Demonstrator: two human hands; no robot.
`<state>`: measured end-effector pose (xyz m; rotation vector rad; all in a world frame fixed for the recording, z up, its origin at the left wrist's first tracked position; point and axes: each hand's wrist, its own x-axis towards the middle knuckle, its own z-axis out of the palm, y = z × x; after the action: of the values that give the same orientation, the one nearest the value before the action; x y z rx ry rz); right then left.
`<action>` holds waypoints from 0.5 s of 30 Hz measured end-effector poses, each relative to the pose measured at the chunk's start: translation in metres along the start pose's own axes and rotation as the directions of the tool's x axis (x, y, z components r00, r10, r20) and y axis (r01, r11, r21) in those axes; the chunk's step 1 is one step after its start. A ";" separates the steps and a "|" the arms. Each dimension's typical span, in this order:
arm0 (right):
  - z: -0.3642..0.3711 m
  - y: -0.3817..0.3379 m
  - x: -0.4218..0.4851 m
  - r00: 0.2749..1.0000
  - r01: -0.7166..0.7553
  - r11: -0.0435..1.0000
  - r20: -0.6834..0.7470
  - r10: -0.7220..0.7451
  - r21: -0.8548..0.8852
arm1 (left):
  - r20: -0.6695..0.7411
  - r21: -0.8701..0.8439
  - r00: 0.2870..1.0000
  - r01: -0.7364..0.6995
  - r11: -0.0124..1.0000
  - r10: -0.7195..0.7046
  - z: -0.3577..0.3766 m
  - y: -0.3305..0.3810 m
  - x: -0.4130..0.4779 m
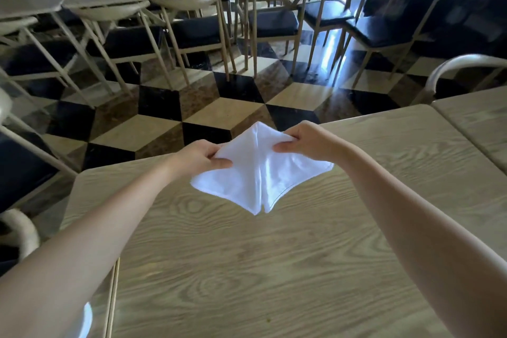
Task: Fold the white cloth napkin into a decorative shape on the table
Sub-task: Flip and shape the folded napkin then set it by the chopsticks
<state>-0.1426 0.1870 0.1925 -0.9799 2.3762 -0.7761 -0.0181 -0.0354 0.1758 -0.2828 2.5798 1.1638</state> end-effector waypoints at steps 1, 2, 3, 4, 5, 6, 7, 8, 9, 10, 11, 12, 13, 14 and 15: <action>-0.001 0.001 0.006 1.000 0.001 1.000 -0.002 -0.001 -0.007 | -0.040 0.026 0.999 0.011 1.000 -0.010 -0.003 -0.003 0.004; -0.003 0.000 0.013 1.000 0.005 1.000 -0.020 -0.006 -0.012 | -0.078 0.071 0.997 0.014 0.997 -0.009 -0.006 -0.002 0.009; -0.005 0.001 0.021 0.998 0.003 1.000 -0.055 -0.003 -0.012 | -0.108 0.118 0.994 0.016 0.993 -0.004 -0.011 0.001 0.015; -0.008 -0.001 0.026 0.996 -0.007 1.000 -0.094 0.006 -0.013 | -0.137 0.153 0.991 0.012 0.988 0.009 -0.015 0.006 0.020; -0.011 -0.002 0.033 0.990 -0.005 1.000 -0.139 0.003 -0.021 | -0.163 0.177 0.986 0.001 0.984 0.029 -0.019 0.011 0.024; -0.014 -0.003 0.036 0.984 0.004 1.000 -0.178 -0.009 -0.026 | -0.194 0.189 0.979 -0.018 0.982 0.055 -0.024 0.014 0.027; -0.014 -0.003 0.039 0.976 0.027 0.999 -0.213 -0.034 -0.034 | -0.233 0.206 0.969 -0.036 0.978 0.085 -0.027 0.014 0.029; -0.013 -0.004 0.039 0.969 0.058 0.998 -0.238 -0.065 -0.037 | -0.275 0.230 0.955 -0.050 0.972 0.114 -0.030 0.012 0.029; -0.010 -0.002 0.038 0.961 0.102 0.994 -0.256 -0.108 -0.038 | -0.323 0.261 0.933 -0.075 0.962 0.160 -0.030 0.007 0.027; -0.003 0.000 0.033 0.955 0.139 0.990 -0.260 -0.144 -0.038 | -0.363 0.305 0.904 -0.115 0.945 0.227 -0.027 -0.002 0.024; 0.007 0.004 0.027 0.948 0.182 0.982 -0.257 -0.187 -0.044 | -0.381 0.362 0.874 -0.158 0.919 0.301 -0.021 -0.012 0.019; 0.020 0.009 0.019 0.943 0.217 0.974 -0.246 -0.226 -0.062 | -0.383 0.416 0.848 -0.196 0.888 0.366 -0.009 -0.024 0.014; 0.038 0.018 0.012 0.938 0.249 0.965 -0.227 -0.261 -0.079 | -0.377 0.457 0.829 -0.221 0.861 0.413 0.007 -0.038 0.006; 0.057 0.026 0.003 0.940 0.262 0.962 -0.203 -0.274 -0.084 | -0.364 0.479 0.823 -0.235 0.846 0.435 0.027 -0.053 -0.002; 0.079 0.037 -0.006 0.943 0.276 0.958 -0.172 -0.286 -0.078 | -0.347 0.482 0.834 -0.235 0.844 0.430 0.050 -0.069 -0.011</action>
<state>-0.1102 0.1879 0.1113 -1.3445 2.4507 -0.9467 0.0217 -0.0422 0.1007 0.0273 3.3128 0.6409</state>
